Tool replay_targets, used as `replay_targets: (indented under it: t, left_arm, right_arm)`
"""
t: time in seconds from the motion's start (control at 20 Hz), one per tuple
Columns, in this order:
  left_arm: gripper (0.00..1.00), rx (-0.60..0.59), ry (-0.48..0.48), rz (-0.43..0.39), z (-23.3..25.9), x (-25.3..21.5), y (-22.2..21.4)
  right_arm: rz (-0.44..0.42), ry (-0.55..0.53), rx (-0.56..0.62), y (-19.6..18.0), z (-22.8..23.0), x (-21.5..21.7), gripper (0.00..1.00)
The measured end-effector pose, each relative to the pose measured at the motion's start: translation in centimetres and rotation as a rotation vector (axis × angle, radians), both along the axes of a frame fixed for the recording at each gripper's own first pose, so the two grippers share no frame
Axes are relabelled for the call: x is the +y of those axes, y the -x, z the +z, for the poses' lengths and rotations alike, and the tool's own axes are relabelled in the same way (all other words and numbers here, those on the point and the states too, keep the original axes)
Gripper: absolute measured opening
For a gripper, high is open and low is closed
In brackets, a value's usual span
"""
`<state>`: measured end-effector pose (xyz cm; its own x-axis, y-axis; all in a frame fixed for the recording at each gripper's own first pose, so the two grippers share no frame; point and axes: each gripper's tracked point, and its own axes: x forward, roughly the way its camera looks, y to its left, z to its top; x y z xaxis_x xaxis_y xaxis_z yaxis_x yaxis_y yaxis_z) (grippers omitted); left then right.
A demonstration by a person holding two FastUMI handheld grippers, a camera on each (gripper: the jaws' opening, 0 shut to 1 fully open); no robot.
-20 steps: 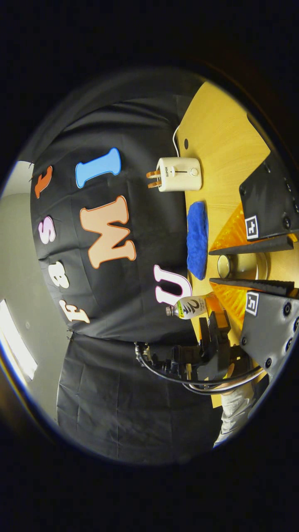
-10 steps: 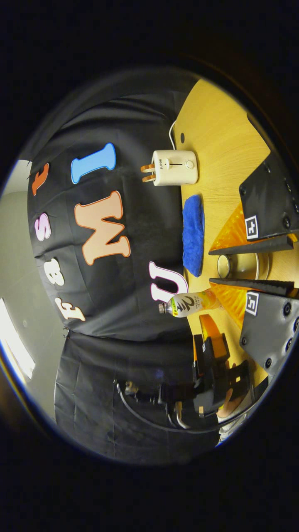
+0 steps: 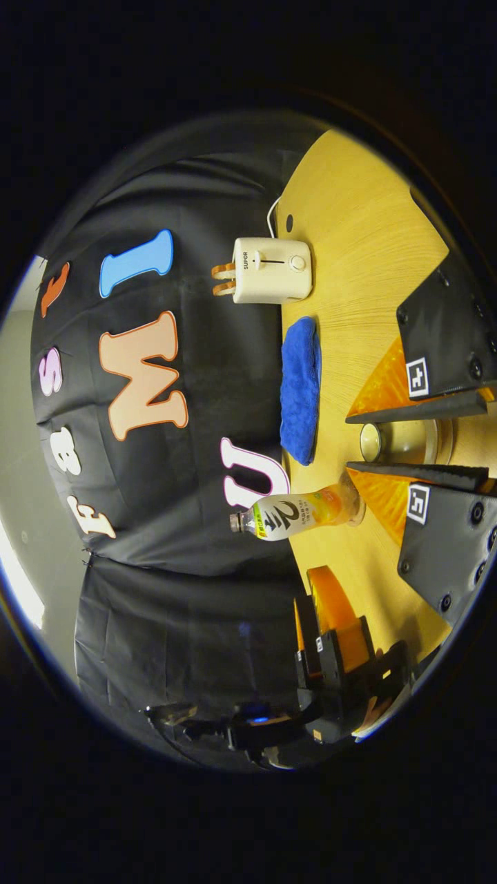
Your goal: Open the teacup lid with one hand, grasp the water bottle and pour water into the teacup with the other hand; after pouring, place the water bottle on the coaster and then close the teacup lid.
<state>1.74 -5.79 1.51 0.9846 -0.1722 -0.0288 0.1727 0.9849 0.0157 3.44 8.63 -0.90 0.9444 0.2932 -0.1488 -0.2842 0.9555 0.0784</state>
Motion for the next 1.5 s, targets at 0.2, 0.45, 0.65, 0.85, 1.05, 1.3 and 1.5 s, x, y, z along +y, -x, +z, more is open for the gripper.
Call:
replay_targets:
  t: [0.2, 0.45, 0.65, 0.85, 1.05, 1.3, 1.5]
  left_arm:
    - [0.94, -0.015, 0.002, -0.011, 0.3, 0.1, 0.6]
    - [0.94, -0.034, 0.0, -0.02, 0.7, -0.1, 0.9]
    - [0.94, -0.025, 0.016, -0.033, 0.5, -0.6, 1.2]
    - [0.94, -0.019, 0.025, -0.033, 0.3, -0.7, 1.3]
    - [0.94, -0.035, 0.028, -0.021, 0.7, -0.4, 1.7]
    - [0.94, -0.037, 0.056, -0.012, 0.1, -0.5, 2.4]
    - [0.94, -0.038, 0.051, 0.006, -0.4, 0.1, 2.9]
  right_arm:
    - [-0.019, 0.016, 0.015, -0.6, -0.9, 0.1, 0.3]
    - [-0.028, 0.029, 0.011, -0.7, -1.4, 0.2, 0.31]
    - [-0.042, 0.048, -0.001, -0.4, -1.7, 0.0, 0.35]
    - [-0.052, 0.054, -0.015, 0.2, -1.4, -0.3, 0.52]
    - [-0.064, 0.021, -0.055, 1.3, 0.5, -1.3, 0.84]
    - [-0.119, 0.018, -0.119, 3.6, 2.3, -3.8, 0.99]
    - [-0.156, 0.015, -0.142, 5.0, 2.3, -5.6, 0.97]
